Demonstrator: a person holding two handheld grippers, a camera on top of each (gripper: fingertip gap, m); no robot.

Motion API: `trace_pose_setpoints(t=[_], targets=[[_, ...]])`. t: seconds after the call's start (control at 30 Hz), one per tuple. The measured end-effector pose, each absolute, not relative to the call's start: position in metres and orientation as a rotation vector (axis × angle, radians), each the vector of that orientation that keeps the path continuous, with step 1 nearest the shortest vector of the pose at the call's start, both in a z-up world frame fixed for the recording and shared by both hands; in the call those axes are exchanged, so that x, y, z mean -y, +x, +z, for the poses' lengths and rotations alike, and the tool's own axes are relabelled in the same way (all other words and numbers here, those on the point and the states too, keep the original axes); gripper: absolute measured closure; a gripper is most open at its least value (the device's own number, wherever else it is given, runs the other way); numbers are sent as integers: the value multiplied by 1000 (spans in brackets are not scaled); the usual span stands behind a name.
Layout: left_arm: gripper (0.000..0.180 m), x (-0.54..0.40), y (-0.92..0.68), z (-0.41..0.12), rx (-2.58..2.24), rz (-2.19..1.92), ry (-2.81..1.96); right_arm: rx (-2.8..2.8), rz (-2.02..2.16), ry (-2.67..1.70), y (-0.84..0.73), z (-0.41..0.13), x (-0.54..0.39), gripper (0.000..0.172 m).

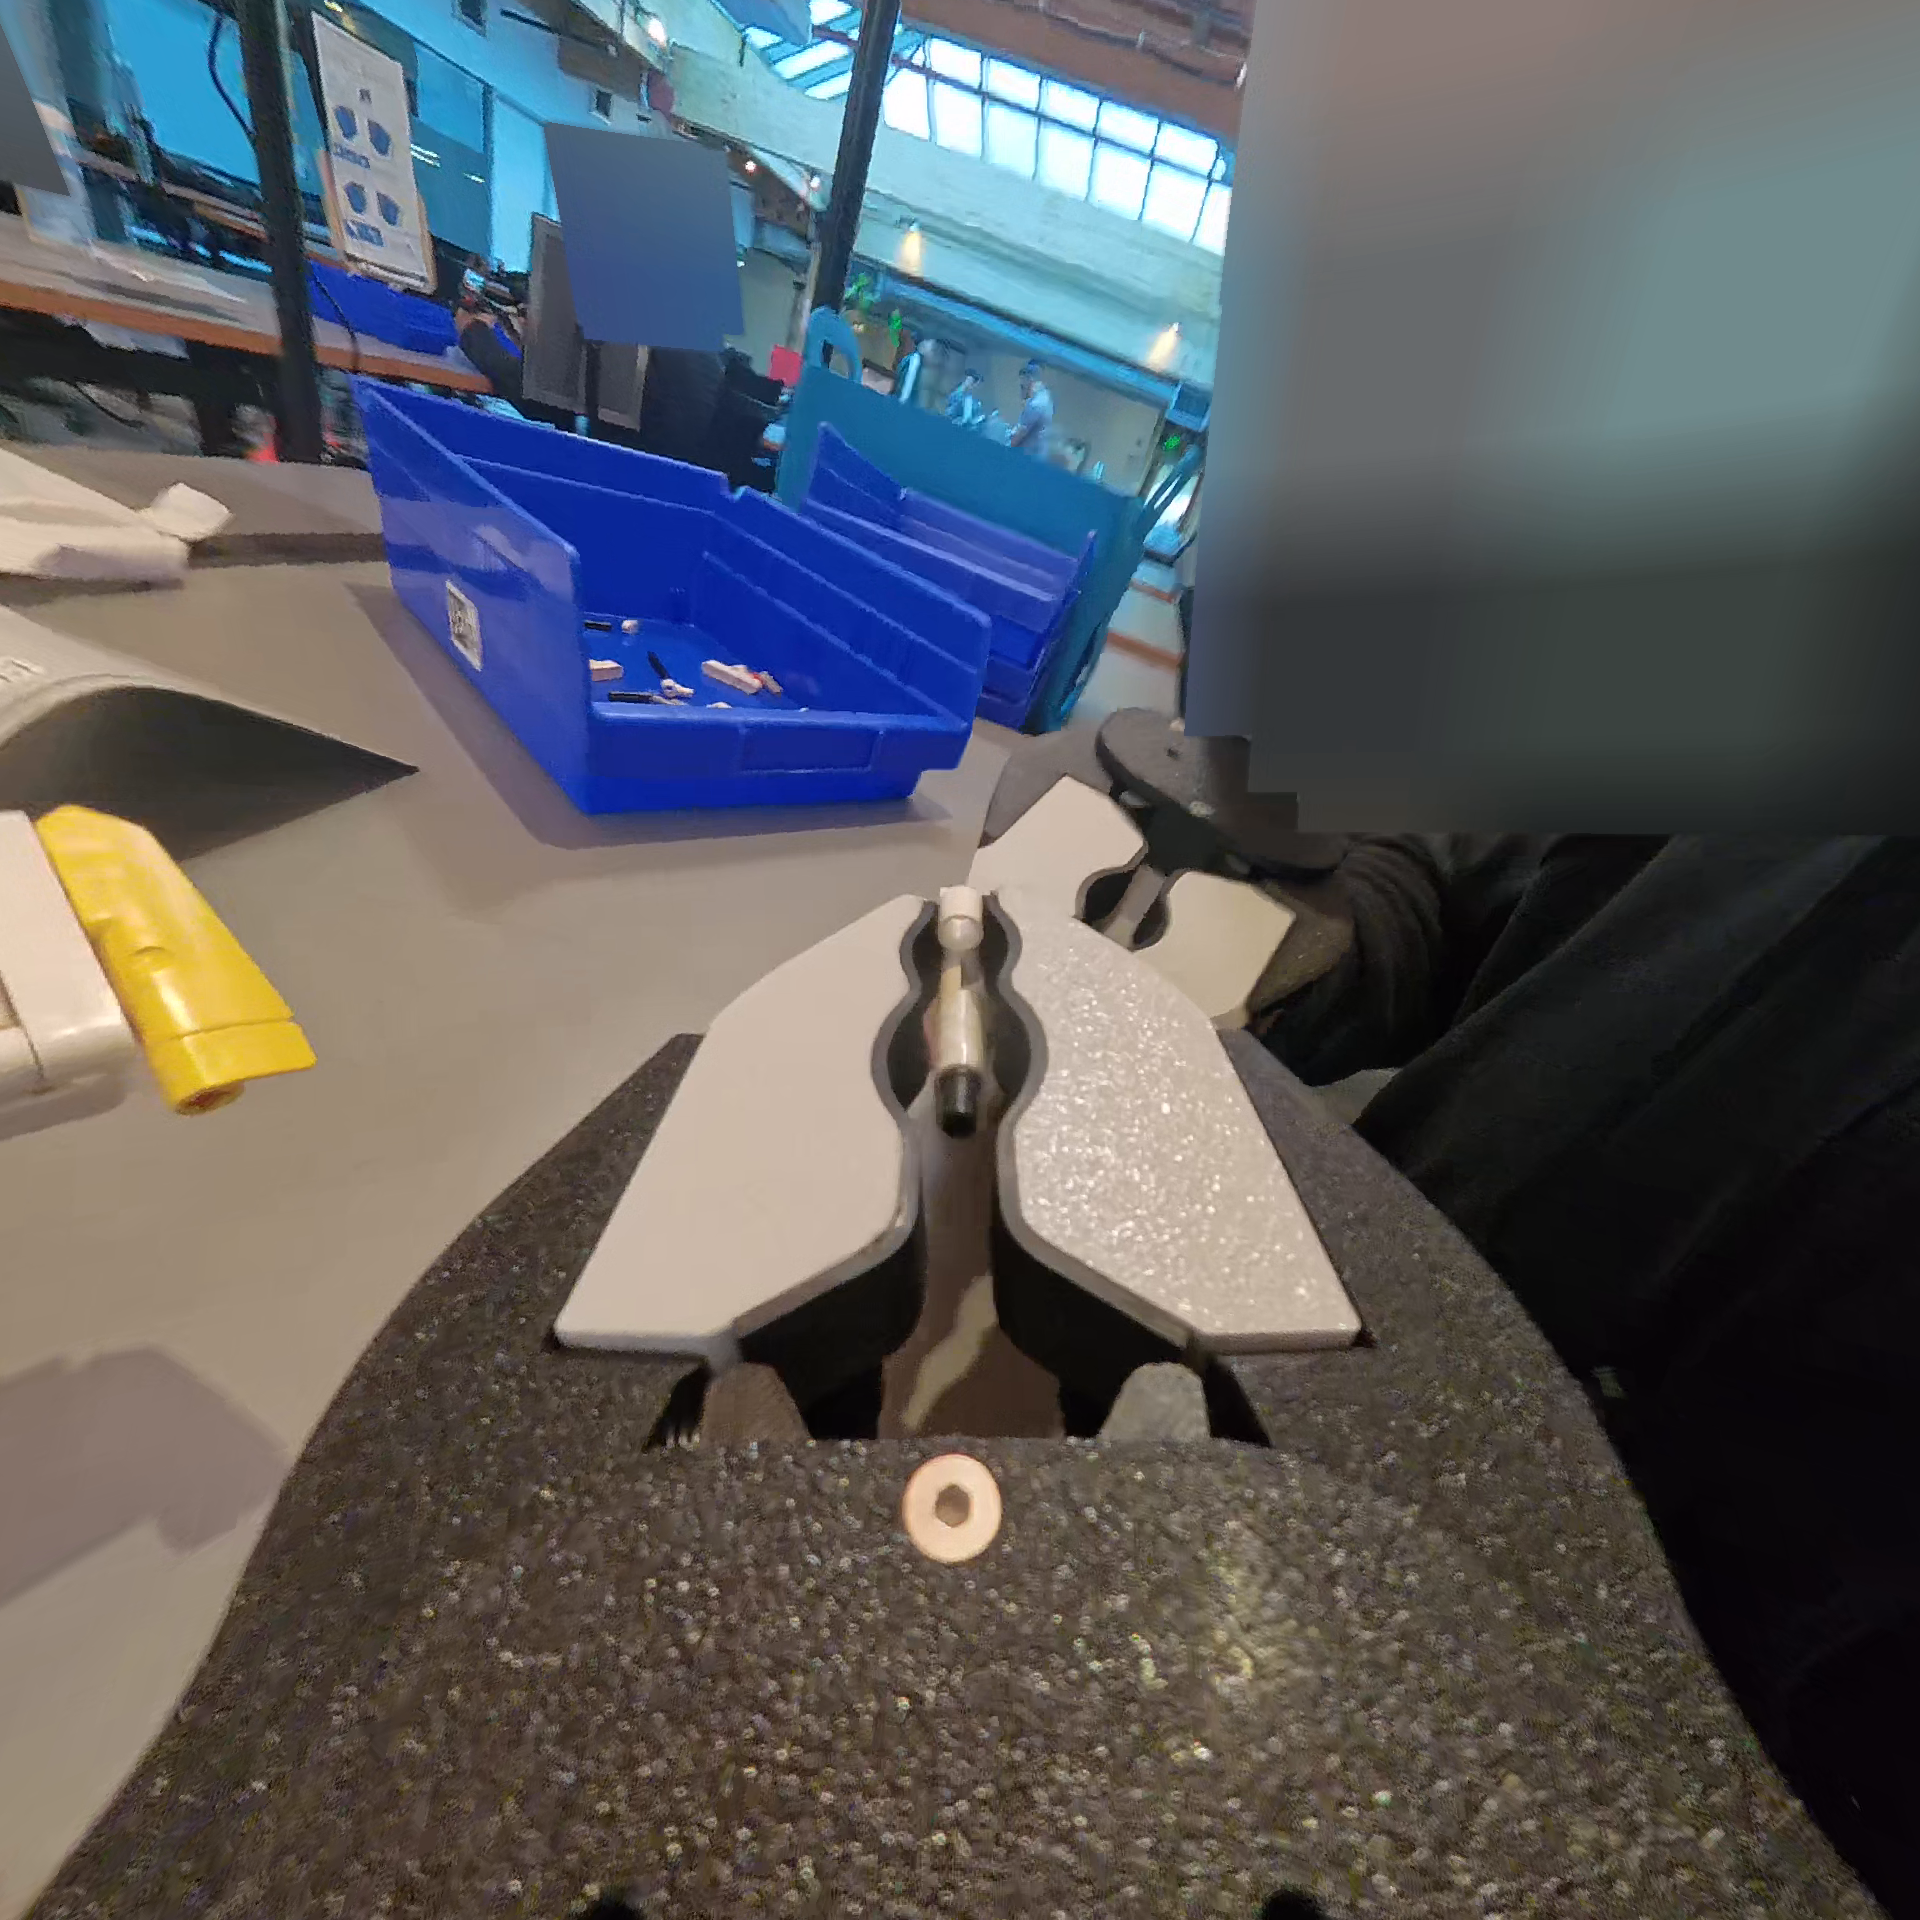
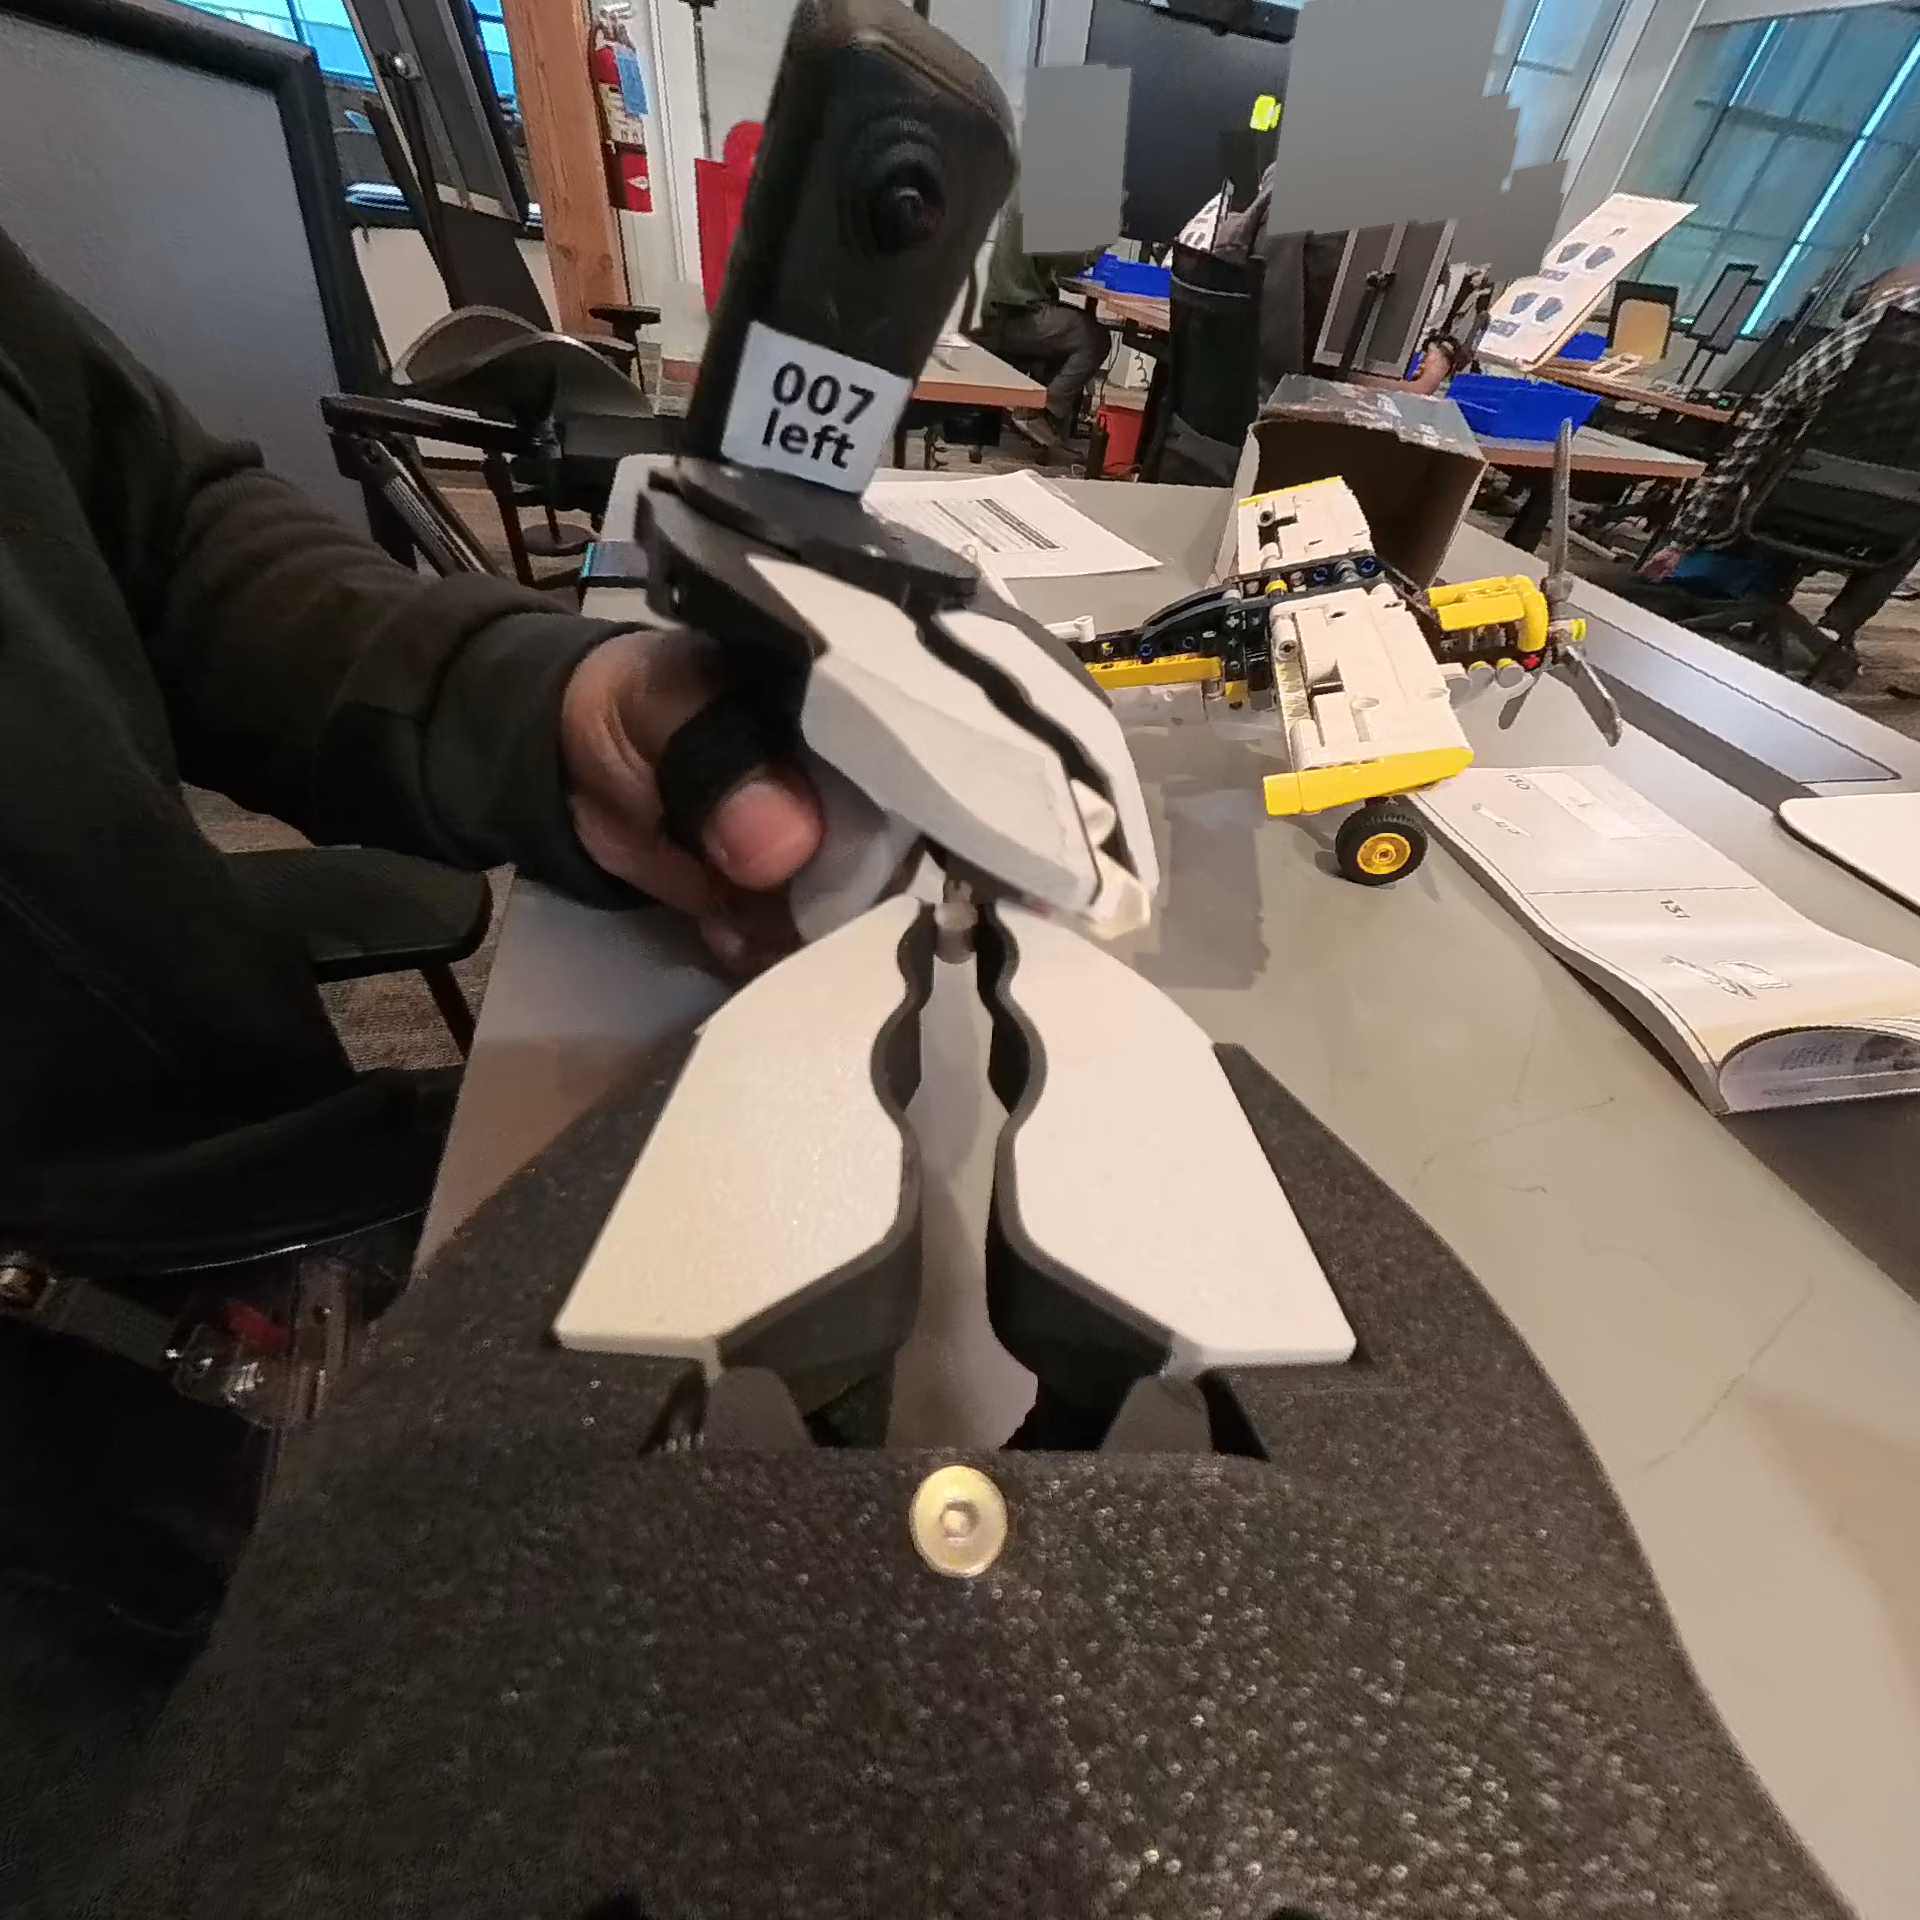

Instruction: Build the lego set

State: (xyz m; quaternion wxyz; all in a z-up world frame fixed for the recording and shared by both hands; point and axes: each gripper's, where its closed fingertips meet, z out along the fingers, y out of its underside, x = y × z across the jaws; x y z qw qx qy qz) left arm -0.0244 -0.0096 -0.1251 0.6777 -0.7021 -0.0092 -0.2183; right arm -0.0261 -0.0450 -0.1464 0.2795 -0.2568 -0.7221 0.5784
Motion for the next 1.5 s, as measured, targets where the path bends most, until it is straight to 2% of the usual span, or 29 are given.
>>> trace_pose_setpoints(t=[0.1,0.4,0.83,1.33,1.5], targets=[[173,13,-28,-122,74,-592,-1559,1934,1492,-698,-30,-149,41,165],[173,10,-19,-129,-33,-468,-1613,1957,1559,-688,-24,-148,52,165],[173,13,-11,-130,73,-792,-1608,1956,1491,-639,-22,-150,53,165],[173,29,-19,-156,-359,-273,-2003,2128,1438,-584,-17,-158,37,165],[173,32,-22,-157,-400,-233,-2035,2190,1402,-559,-14,-160,36,165]])
